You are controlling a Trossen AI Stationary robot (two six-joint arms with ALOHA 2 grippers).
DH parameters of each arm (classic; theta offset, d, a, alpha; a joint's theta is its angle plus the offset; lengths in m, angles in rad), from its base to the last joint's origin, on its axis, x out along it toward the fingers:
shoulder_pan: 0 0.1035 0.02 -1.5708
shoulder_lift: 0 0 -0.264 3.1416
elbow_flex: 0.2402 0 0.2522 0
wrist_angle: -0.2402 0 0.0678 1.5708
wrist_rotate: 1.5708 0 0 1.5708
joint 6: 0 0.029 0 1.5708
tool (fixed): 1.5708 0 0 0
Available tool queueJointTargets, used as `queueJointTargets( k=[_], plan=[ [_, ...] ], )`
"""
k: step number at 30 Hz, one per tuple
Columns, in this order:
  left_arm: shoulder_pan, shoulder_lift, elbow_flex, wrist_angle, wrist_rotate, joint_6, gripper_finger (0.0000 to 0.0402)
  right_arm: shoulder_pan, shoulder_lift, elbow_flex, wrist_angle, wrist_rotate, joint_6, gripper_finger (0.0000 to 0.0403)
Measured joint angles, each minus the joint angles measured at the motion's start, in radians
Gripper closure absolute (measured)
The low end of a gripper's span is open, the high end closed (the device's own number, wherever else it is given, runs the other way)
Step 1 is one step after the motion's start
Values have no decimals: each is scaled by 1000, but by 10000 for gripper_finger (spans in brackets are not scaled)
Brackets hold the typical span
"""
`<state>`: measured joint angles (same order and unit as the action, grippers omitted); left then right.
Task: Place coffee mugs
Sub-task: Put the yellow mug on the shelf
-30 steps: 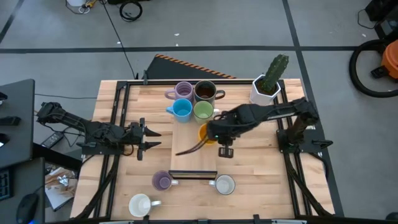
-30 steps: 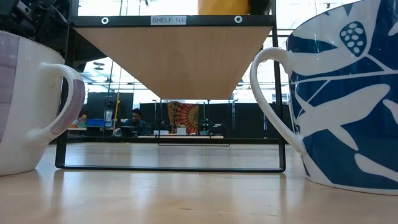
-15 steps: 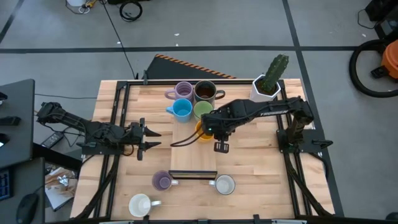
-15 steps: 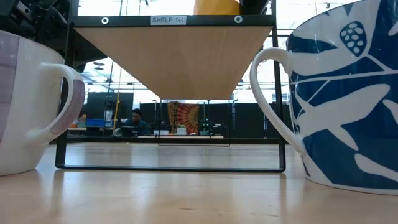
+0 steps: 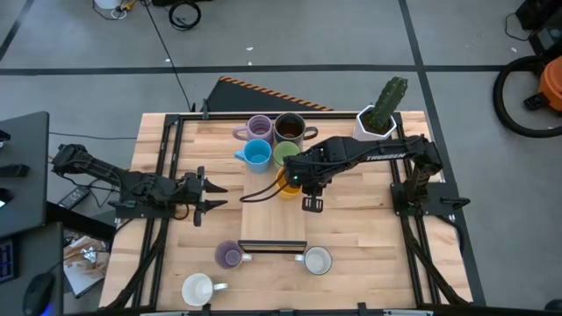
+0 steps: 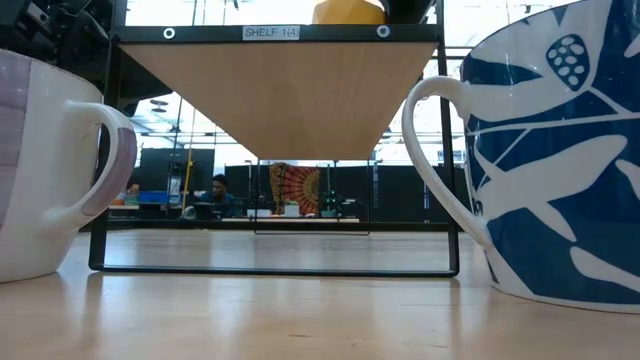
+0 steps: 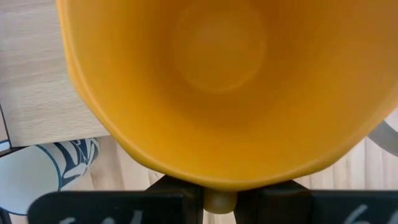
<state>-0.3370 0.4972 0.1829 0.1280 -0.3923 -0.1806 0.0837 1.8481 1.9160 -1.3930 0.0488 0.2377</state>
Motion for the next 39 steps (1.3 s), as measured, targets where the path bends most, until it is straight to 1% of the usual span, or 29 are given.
queueJointTargets(
  k=[11, 32, 35, 39],
  plan=[
    [0, 0, 0, 0, 0, -1, 230, 1, 0, -1, 2, -33, 6, 346],
    [0, 0, 0, -9, 0, -14, 230, 1, 28, -6, 4, -42, 3, 344],
    [0, 0, 0, -9, 0, -14, 230, 1, 28, -7, 6, -42, 2, 338],
    [0, 0, 0, -12, 0, -15, 230, 1, 31, -9, 6, -42, 3, 321]
  ],
)
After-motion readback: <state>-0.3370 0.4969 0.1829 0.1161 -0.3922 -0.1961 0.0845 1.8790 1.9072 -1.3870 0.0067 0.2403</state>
